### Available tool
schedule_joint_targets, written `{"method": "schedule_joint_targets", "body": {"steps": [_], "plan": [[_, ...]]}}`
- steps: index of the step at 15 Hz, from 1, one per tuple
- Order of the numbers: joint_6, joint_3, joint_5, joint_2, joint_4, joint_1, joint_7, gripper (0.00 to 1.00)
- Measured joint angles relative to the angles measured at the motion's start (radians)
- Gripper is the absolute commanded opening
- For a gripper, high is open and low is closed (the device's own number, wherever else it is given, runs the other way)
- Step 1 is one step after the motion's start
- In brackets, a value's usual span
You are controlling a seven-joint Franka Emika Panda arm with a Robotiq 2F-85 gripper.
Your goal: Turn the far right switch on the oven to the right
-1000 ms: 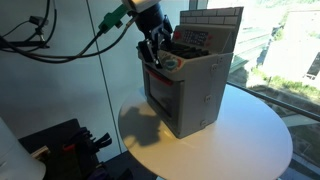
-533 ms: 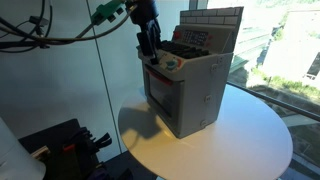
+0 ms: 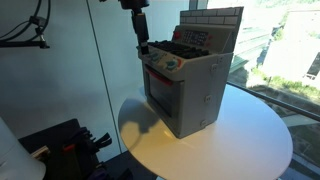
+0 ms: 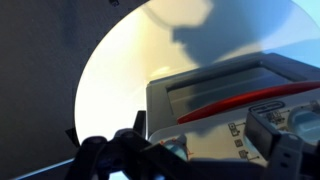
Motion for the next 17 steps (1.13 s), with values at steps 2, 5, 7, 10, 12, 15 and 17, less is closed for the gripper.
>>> {"method": "schedule_joint_targets", "body": {"steps": [2,5,7,10,12,15,17], "plan": [[-0.078,0.0,-0.029,-0.007,0.031,0.011,-0.054,1.0],[-0.16,0.0,-0.062,-0.021,0.059,0.025,-0.103,1.0],[-0.203,0.0,-0.072,-0.032,0.072,0.033,-0.123,1.0],[-0.246,0.0,-0.079,-0.053,0.075,0.042,-0.145,1.0],[-0.251,0.0,-0.08,-0.062,0.074,0.045,-0.151,1.0],[-0.251,0.0,-0.08,-0.064,0.074,0.045,-0.153,1.0],[-0.251,0.0,-0.08,-0.064,0.074,0.045,-0.153,1.0]]}}
